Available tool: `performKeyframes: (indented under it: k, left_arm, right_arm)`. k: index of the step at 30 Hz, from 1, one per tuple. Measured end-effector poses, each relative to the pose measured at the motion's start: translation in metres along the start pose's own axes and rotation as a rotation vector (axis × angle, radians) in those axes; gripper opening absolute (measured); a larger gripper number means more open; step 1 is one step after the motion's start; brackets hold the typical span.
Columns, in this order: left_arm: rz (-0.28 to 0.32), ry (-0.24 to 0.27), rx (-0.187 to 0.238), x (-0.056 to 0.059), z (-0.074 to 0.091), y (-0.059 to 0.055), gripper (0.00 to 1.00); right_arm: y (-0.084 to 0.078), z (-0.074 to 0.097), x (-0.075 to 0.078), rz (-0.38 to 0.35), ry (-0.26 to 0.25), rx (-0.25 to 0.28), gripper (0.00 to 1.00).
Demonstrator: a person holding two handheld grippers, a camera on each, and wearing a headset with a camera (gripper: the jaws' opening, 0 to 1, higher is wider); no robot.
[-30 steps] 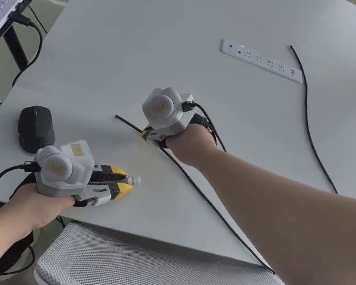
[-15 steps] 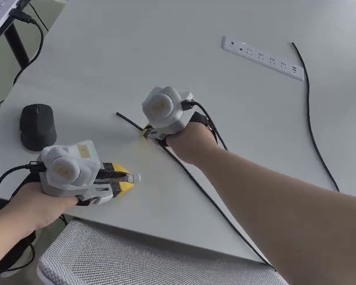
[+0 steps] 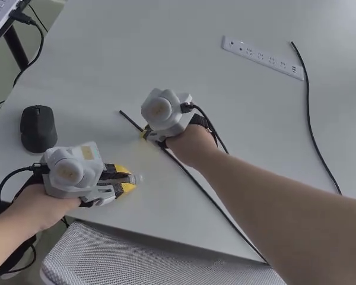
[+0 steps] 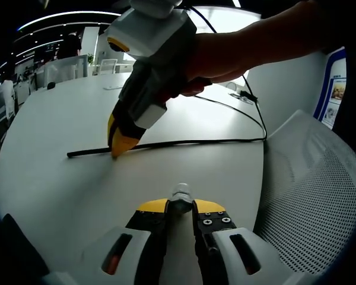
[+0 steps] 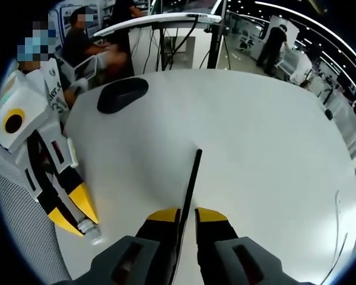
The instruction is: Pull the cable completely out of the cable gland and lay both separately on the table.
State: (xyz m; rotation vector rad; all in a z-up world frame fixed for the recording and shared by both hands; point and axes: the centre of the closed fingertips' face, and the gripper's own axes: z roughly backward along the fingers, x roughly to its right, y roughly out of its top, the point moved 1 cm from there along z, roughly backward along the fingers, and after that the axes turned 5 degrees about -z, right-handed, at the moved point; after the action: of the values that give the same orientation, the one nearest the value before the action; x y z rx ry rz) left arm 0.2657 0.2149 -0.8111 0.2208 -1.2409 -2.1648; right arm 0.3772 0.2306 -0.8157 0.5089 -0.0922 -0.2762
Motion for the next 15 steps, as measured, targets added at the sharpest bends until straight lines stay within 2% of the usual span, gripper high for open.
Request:
performKeyframes:
  k: [7, 12, 15]
  left_arm:
    - [0.013, -0.006, 0.004, 0.0, -0.001, 0.001, 0.17]
    - [-0.004, -0.005, 0.0, 0.002, -0.001, 0.004, 0.21]
    - [-0.015, 0.001, 0.002, 0.0, 0.0, 0.005, 0.25]
  right_arm:
    - [0.0, 0.0, 0.003, -0.017, -0.006, 0.001, 0.09]
    - [-0.001, 0.006, 0.008, -0.023, -0.024, -0.001, 0.12]
    - [0.001, 0.012, 0.012, -0.034, -0.036, 0.017, 0.13]
